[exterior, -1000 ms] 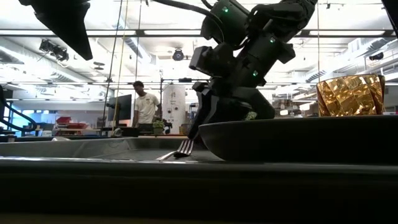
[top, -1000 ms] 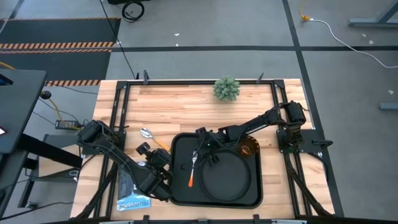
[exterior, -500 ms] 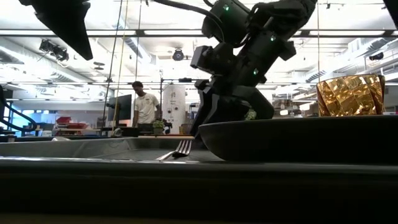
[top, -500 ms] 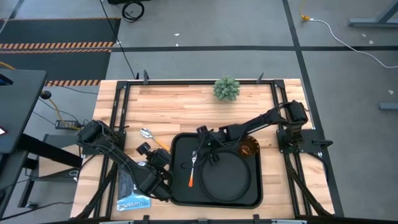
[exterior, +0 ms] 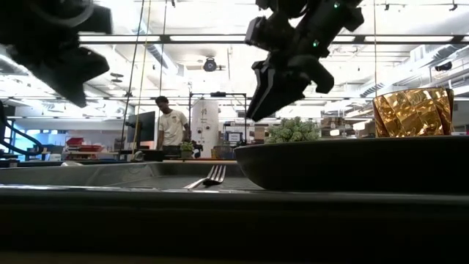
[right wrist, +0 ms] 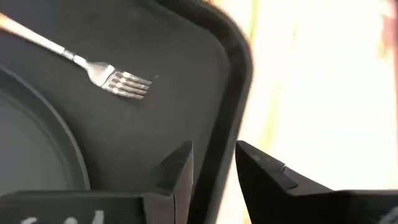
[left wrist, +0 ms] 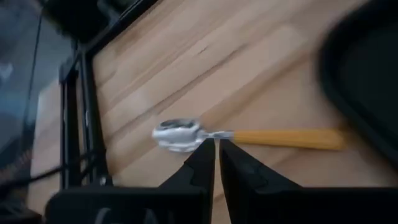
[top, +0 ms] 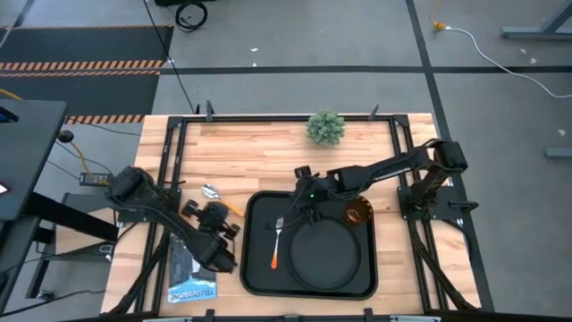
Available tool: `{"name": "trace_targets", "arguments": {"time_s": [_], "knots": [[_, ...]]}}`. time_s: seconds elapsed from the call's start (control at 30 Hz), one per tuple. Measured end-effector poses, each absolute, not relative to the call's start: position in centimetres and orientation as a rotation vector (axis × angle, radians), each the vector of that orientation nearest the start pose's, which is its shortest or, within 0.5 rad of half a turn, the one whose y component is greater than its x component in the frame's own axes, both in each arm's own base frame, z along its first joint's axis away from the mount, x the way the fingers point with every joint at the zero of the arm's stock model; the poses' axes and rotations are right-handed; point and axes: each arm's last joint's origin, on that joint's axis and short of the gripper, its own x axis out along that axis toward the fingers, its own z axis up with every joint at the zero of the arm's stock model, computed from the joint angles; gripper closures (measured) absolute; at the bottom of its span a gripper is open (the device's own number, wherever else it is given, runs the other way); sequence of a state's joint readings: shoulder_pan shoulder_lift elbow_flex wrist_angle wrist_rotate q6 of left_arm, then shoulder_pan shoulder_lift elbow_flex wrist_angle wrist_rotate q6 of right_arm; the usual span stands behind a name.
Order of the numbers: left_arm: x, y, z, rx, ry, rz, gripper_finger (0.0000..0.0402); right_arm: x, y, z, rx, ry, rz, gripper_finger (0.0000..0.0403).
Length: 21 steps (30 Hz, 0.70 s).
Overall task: Pick and place plate/cup/fork/spoon on tray
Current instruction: Put the orange spoon on the black tray to the left of the orange fork
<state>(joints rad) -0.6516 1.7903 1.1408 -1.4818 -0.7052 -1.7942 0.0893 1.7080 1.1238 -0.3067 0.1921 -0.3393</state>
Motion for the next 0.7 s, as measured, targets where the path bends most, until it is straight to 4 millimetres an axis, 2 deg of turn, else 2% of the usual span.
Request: {"name": "trace_targets", "arguments": {"time_s": [0.2, 0.33, 0.47, 0.7], "knots": [[18.2, -11.3, 18.0, -0.388, 0.821, 1.223, 0.0395, 34.1, 2.0, 21.6, -0.409, 0.864, 0.029, 0.0275], [16.5, -9.3, 17.1, -0.669, 0.762, 1.227, 0.039, 33.5, 2.0, 21.2, -0.398, 0.843, 0.041, 0.0275], [16.1, -8.0, 15.5, -0.868, 0.762, 1.224, 0.0363, 33.3, 2.1, 20.3, -0.398, 0.814, 0.075, 0.0275], [17.1, -6.5, 14.5, -1.014, 0.72, 1.295, 0.0291, 33.2, 2.1, 19.7, -0.437, 0.764, 0.084, 0.0275]]}}
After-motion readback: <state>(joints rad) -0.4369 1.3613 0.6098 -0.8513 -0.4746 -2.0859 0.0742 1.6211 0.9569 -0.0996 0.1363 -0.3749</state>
